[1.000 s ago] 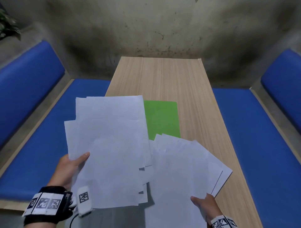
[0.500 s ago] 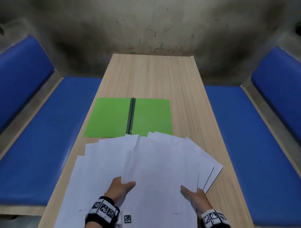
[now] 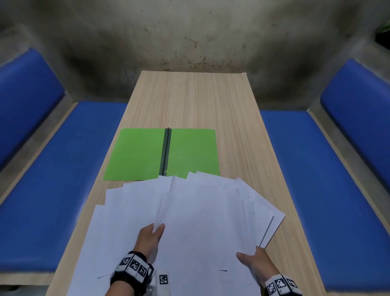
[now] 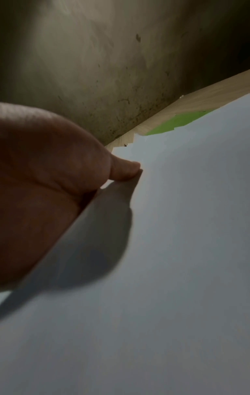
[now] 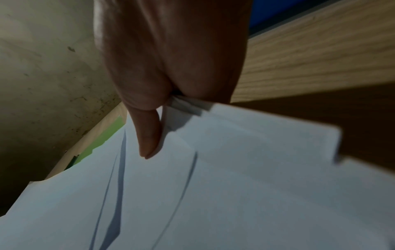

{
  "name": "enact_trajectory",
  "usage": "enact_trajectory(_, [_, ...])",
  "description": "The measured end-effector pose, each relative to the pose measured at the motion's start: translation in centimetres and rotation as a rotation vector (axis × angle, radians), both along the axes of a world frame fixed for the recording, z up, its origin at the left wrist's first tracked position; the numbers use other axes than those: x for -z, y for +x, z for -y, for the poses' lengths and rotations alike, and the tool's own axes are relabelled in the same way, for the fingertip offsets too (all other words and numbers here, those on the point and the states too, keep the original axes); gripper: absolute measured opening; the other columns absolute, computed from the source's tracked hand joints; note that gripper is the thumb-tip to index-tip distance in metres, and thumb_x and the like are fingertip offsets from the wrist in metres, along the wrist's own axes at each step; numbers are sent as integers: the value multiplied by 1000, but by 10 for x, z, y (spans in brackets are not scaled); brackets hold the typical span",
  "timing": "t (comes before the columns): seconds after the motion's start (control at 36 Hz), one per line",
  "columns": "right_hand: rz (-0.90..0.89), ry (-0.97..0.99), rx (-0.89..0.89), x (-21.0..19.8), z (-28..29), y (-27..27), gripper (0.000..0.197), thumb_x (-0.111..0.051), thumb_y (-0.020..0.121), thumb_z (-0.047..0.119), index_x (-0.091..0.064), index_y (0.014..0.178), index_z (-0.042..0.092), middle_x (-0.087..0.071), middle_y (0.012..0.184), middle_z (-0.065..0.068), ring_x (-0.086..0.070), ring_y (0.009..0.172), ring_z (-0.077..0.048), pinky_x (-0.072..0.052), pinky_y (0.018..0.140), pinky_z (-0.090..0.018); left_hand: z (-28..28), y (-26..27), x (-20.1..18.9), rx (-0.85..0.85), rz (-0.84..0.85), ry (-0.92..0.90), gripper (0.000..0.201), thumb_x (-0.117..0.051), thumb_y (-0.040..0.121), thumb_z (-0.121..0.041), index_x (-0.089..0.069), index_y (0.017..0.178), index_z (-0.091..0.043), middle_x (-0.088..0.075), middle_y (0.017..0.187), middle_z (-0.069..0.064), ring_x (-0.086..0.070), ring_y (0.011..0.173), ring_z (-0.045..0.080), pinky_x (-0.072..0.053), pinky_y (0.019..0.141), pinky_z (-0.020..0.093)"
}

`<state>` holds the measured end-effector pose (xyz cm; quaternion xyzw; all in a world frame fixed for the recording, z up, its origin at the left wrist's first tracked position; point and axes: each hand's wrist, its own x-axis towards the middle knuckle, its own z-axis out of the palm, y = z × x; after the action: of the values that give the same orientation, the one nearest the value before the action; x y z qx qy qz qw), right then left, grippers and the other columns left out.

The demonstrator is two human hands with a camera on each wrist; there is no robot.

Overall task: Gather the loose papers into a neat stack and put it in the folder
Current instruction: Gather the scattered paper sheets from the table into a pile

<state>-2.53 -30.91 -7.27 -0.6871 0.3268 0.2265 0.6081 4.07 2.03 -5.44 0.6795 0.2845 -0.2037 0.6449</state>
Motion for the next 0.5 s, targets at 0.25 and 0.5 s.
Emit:
enact_trajectory(0.25, [-26,13,-25,2,1,2,35,-73,80,10,-67,112,-1,-77,97,-9,-72,94,-28,-55,88,-41,21,6,-4,234,108,194,15,-60,94,-13,-67,104,-5,-74,99,11,-69,93,27,-53,72,27])
enact_trajectory(0.5, [-32,55,60,-2,-11,9,54,-90,59,34,-68,98,5,-76,95,-8,-70,93,-24,-52,91,-37,49,-2,-2,462,111,374,20,-60,92,-25,-61,109,-14,-70,107,6,-65,97,23,-52,82,30])
